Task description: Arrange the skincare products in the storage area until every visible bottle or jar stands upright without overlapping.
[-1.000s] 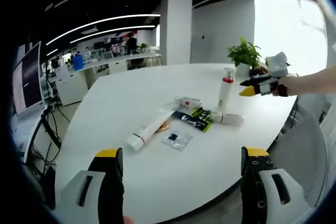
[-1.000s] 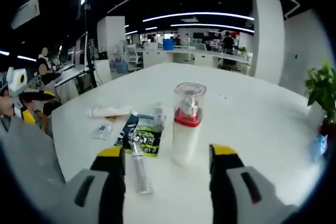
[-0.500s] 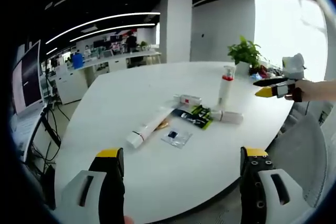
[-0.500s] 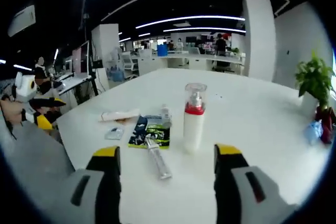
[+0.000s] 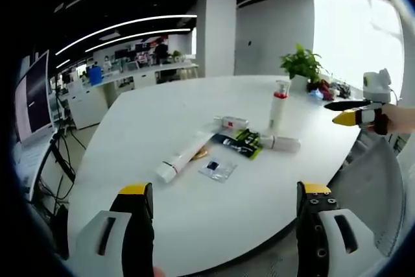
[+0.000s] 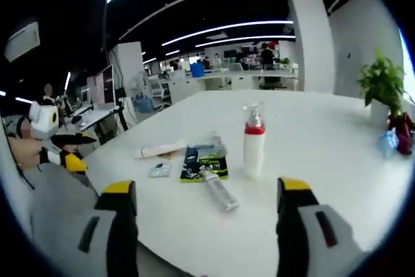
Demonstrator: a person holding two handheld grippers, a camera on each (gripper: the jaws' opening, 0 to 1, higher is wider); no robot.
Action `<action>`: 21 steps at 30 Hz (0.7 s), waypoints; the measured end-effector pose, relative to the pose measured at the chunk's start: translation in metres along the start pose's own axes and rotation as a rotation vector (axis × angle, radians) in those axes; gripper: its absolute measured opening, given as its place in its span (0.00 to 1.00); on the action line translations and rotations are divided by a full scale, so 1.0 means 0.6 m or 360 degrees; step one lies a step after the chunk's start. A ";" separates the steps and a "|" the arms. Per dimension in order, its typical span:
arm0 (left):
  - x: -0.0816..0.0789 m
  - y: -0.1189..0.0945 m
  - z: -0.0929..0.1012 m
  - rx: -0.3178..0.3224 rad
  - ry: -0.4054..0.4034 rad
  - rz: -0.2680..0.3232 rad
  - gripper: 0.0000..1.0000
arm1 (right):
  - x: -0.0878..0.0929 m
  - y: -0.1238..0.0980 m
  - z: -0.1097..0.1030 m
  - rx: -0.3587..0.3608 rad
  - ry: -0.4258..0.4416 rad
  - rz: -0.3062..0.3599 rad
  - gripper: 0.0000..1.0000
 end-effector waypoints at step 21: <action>0.000 -0.003 -0.002 -0.0032 -0.0017 0.0001 0.89 | 0.016 -0.006 0.001 0.0057 -0.0039 -0.0010 0.92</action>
Point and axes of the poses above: the point that each gripper's makers call its tool centre point, and the gripper's own axes: y roughly forward along the fingers, z roughly to its right, x roughly out of its underside, the point moved 4 cm from there along -y, roughly backward along the fingers, and after that the axes turned 2 degrees about -x, right-handed, at the moved point
